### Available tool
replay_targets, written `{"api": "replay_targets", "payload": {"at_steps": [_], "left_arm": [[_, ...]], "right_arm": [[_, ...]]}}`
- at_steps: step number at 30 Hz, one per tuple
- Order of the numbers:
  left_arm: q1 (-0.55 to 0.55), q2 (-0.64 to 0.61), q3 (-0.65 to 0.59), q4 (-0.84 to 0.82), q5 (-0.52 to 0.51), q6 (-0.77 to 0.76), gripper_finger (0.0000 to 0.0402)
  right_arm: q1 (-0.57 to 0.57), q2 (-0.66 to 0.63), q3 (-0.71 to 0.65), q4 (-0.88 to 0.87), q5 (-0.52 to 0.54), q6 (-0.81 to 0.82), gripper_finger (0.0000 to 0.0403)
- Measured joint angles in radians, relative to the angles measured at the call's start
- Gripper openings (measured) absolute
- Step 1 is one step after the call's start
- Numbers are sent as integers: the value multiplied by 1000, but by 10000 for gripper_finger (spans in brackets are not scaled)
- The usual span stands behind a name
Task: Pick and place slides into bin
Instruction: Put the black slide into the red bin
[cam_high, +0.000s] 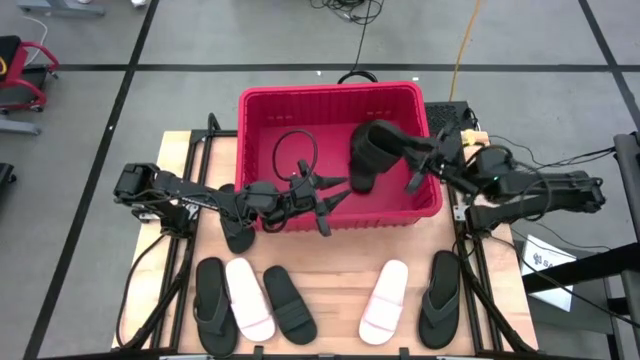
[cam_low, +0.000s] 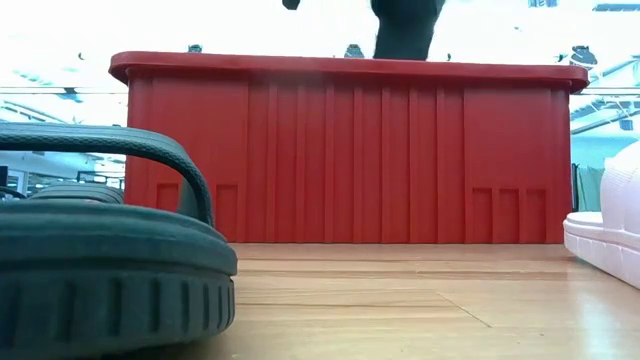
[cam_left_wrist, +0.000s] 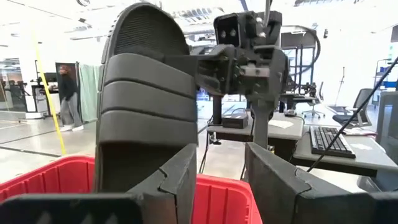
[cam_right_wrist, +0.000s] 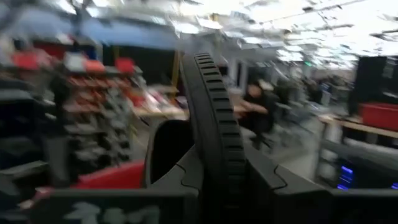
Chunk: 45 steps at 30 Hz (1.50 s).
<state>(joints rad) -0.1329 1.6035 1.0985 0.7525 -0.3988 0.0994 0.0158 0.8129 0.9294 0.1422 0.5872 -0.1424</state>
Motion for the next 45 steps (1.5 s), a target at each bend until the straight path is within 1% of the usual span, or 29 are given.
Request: {"api": "replay_targets", "payload": {"at_steps": [4,7,13,17,23,28,30,35,42,45], "left_arm": [[0,-5,0,-4,-5,3,143],[0,-29,0,-43,-19,35,143],[0,-112,0,-182,-51,29,143],[-1,-154,1,-237,-55,29,143],[-2,-181,1,-262,-56,48,143],[-2,-180,1,-265,-56,53,143],[-2,-180,1,-276,-56,54,143],[-2,-180,1,-294,-56,70,143],[-2,-180,1,-294,-55,75,143],[-2,-180,1,-303,-55,75,143]], "right_arm": [[-27,13,119,-236,46,32,51],[-66,33,184,-395,46,133,51],[-172,86,201,-570,44,298,49],[-251,144,202,-663,44,377,49],[-356,247,160,-670,39,432,49],[-413,327,145,-663,35,467,49],[-429,350,145,-650,11,475,49],[-456,396,144,-585,-68,490,49],[-462,435,144,-536,-70,488,49],[-462,446,144,-492,-100,478,49]]}}
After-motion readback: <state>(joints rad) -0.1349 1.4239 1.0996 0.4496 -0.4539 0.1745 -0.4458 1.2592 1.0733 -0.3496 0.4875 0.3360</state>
